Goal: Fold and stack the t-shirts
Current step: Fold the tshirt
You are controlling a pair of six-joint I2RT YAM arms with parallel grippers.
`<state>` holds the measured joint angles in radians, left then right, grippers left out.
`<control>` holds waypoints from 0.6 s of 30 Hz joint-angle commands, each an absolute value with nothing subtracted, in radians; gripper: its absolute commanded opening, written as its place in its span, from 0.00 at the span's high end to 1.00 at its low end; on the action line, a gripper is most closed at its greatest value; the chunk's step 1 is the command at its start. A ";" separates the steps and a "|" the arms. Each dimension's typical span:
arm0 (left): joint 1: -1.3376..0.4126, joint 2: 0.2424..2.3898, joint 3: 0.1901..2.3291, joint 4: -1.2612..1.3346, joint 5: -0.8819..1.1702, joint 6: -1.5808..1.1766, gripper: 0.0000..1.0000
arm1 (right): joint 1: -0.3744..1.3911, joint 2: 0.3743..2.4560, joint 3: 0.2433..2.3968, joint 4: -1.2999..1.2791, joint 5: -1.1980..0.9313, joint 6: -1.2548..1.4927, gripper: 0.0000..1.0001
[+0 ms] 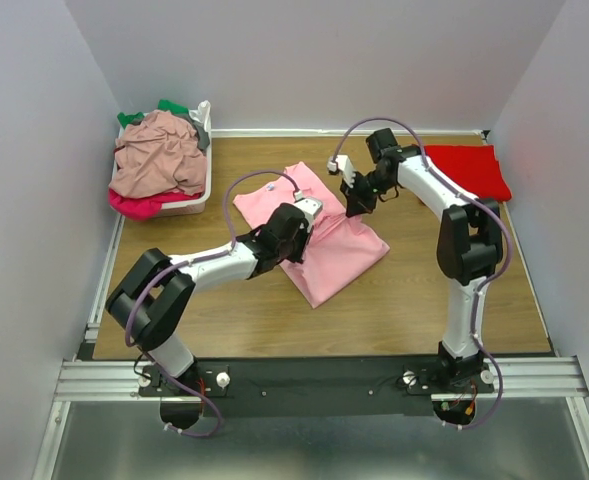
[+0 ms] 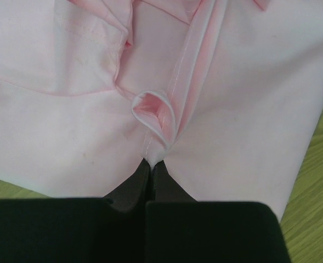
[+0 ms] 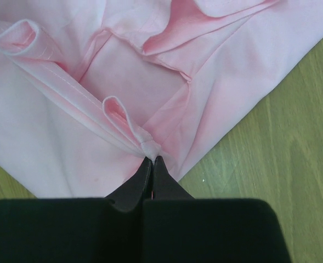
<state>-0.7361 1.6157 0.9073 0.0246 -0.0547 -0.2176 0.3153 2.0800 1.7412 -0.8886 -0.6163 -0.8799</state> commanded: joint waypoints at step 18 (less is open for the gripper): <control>-0.647 1.689 0.977 0.011 -0.006 -0.210 1.00 | 0.324 2.175 1.853 -0.838 -0.604 -0.755 0.99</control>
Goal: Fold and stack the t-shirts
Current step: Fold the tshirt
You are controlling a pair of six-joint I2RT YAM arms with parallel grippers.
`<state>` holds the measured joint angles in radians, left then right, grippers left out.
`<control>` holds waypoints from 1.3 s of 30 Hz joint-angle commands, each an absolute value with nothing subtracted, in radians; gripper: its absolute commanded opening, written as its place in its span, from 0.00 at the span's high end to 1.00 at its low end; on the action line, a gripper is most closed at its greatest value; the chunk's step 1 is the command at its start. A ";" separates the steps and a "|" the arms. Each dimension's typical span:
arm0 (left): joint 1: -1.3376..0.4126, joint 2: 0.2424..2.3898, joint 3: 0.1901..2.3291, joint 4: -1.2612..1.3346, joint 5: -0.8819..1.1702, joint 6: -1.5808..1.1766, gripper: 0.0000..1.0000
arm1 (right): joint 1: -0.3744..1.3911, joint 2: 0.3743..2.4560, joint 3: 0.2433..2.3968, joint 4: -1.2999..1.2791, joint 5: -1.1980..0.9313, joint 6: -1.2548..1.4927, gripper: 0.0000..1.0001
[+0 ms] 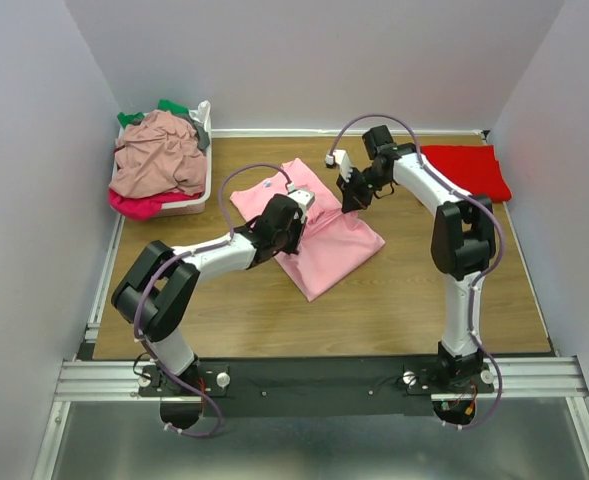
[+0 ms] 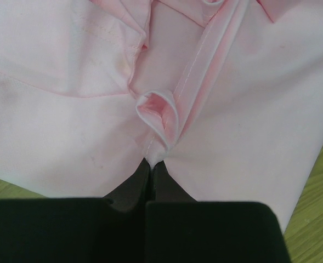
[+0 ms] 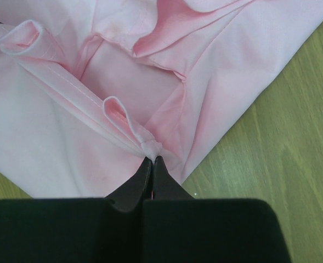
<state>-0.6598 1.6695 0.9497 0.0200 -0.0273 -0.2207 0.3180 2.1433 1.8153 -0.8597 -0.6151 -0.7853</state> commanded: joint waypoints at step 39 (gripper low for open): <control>-0.563 1.172 0.655 0.090 0.201 -0.670 0.14 | 0.195 1.902 1.468 -0.500 -0.690 -0.330 0.26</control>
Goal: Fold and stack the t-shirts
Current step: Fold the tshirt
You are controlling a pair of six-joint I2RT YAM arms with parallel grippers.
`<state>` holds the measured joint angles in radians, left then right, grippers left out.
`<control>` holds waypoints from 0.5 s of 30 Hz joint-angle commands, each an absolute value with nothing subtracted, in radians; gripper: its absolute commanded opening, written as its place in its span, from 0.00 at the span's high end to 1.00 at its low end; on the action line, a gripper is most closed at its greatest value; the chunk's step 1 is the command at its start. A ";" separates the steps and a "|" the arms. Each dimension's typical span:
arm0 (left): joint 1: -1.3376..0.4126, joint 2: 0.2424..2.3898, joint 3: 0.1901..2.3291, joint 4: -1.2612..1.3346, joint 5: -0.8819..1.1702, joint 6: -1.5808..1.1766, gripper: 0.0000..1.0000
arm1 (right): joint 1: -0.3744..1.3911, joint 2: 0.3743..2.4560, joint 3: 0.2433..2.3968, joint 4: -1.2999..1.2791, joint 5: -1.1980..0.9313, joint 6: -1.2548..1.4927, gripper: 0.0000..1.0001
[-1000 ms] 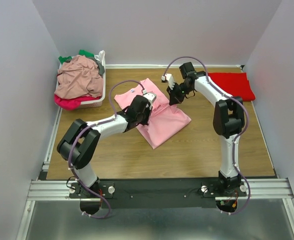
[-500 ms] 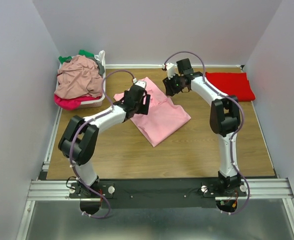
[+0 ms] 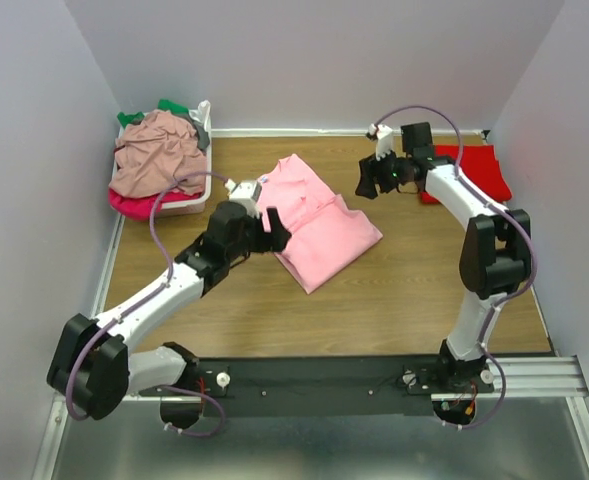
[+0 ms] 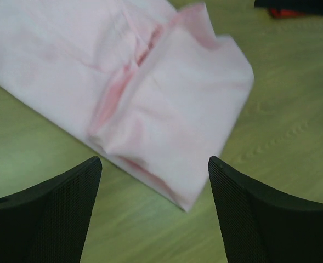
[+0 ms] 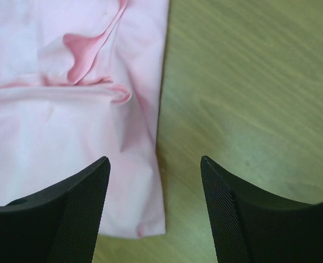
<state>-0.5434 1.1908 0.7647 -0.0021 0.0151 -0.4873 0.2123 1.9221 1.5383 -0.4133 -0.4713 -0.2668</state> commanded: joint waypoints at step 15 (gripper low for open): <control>-0.565 1.318 0.497 0.385 0.224 -0.816 0.22 | 0.117 1.950 1.299 -0.532 -0.667 -0.311 0.29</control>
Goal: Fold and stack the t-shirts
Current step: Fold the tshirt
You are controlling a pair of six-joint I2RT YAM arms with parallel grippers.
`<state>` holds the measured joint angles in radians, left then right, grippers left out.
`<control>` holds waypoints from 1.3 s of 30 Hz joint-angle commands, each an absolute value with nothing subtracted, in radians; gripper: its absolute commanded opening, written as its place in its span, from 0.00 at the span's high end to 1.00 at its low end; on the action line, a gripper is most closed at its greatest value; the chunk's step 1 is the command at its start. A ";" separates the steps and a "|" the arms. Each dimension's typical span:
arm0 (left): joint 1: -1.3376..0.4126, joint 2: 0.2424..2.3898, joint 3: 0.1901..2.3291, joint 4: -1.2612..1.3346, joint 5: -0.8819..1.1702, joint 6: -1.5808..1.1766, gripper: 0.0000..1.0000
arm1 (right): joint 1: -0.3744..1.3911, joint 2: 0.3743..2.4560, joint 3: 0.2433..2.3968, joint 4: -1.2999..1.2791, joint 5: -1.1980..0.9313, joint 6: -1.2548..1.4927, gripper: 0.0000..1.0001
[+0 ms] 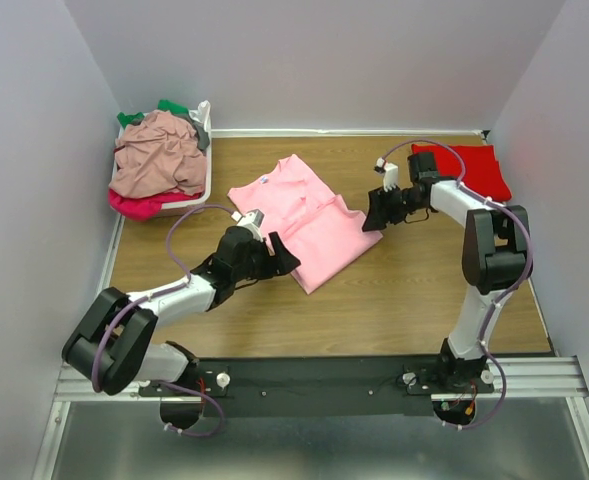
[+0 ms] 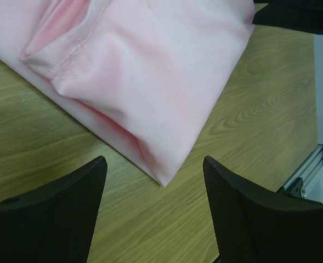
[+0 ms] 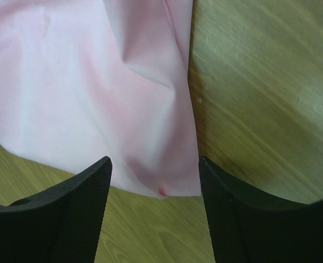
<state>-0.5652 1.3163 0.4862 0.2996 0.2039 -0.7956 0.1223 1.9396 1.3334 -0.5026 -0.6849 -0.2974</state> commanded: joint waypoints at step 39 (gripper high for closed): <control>-0.660 1.305 0.580 0.170 0.091 -0.703 0.20 | 0.086 1.770 1.333 -0.733 -0.692 -0.376 0.33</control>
